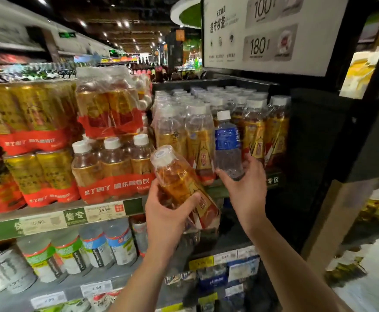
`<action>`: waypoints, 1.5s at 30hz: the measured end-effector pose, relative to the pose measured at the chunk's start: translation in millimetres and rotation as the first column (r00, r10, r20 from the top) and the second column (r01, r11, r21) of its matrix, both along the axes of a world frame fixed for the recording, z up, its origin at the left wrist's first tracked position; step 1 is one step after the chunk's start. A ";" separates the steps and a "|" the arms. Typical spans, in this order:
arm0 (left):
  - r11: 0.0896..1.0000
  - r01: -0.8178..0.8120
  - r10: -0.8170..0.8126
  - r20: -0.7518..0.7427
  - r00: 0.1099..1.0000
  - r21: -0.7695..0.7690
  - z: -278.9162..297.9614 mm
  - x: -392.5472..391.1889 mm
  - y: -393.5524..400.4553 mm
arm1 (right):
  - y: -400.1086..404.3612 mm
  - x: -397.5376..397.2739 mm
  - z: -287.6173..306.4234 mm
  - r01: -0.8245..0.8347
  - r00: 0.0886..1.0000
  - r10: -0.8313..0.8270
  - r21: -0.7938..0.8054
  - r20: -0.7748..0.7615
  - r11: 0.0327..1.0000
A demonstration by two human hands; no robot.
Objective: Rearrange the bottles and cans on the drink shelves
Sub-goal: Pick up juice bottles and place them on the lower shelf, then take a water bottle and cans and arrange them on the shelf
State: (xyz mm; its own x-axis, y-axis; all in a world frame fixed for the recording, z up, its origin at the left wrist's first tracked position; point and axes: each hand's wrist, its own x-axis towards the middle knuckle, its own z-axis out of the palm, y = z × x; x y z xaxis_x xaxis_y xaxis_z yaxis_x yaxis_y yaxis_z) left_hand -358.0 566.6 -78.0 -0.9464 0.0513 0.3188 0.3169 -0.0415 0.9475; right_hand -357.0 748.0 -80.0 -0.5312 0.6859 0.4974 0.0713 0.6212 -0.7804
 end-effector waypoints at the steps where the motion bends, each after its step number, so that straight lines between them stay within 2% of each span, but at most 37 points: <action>1: 1.000 -0.018 0.018 -0.003 1.000 -0.003 -0.1 -0.9 1.3 | 2.2 -0.7 1.3 -0.002 1.000 0.002 0.013 0.009 1.000; 4: 0.998 -0.056 0.055 0.020 0.998 0.021 3.0 -0.4 4.4 | 3.8 0.6 9.7 -0.024 1.000 0.024 0.050 0.001 0.998; 7: 0.995 -0.032 0.029 0.038 0.999 0.090 8.8 1.2 3.9 | -0.4 9.3 18.1 -0.060 0.997 0.058 -0.030 -0.045 0.998; 12: 0.974 0.102 -0.112 0.039 0.993 0.203 25.4 6.5 2.3 | -13.6 35.0 29.4 -0.138 0.985 0.114 -0.190 -0.129 0.972; 16: 0.933 0.243 -0.261 0.033 0.965 0.267 35.4 11.7 7.5 | -28.9 63.0 17.4 -0.163 0.964 0.126 -0.147 -0.236 0.976; 18: 0.927 0.265 -0.284 0.037 0.958 0.266 38.7 12.0 11.8 | -33.8 75.3 10.2 -0.118 0.965 0.086 -0.119 -0.246 0.986; 20: 0.940 0.260 -0.274 0.034 0.961 0.221 43.5 10.6 17.1 | -37.8 88.6 2.2 -0.112 0.960 0.063 -0.166 -0.272 0.980; 25: 0.976 0.215 -0.213 -0.062 0.975 0.029 58.1 6.2 35.6 | -30.8 117.4 -32.2 -0.132 0.946 0.028 -0.303 -0.323 0.944; 29: 0.985 0.170 -0.174 -0.112 0.978 -0.043 68.8 0.4 62.7 | -11.3 126.5 -39.9 -0.179 0.943 0.051 -0.369 -0.330 0.912; 31: 0.989 0.134 -0.143 -0.166 0.976 -0.064 73.4 -1.1 77.0 | -1.4 129.3 -40.2 -0.221 0.935 0.088 -0.372 -0.342 0.902; 37: 0.971 -0.130 0.057 -0.329 0.943 -0.203 83.6 0.3 120.3 | 37.1 132.5 -45.4 -0.331 0.931 0.225 -0.403 -0.287 0.854; 40: 0.947 -0.203 0.109 -0.342 0.933 -0.251 77.9 0.6 139.3 | 54.1 136.1 -46.0 -0.430 0.902 0.357 -0.423 -0.243 0.797; 45: 0.899 -0.336 0.235 -0.337 0.912 -0.282 73.4 -5.2 157.6 | 72.7 137.5 -50.0 -0.509 0.860 0.467 -0.389 -0.204 0.767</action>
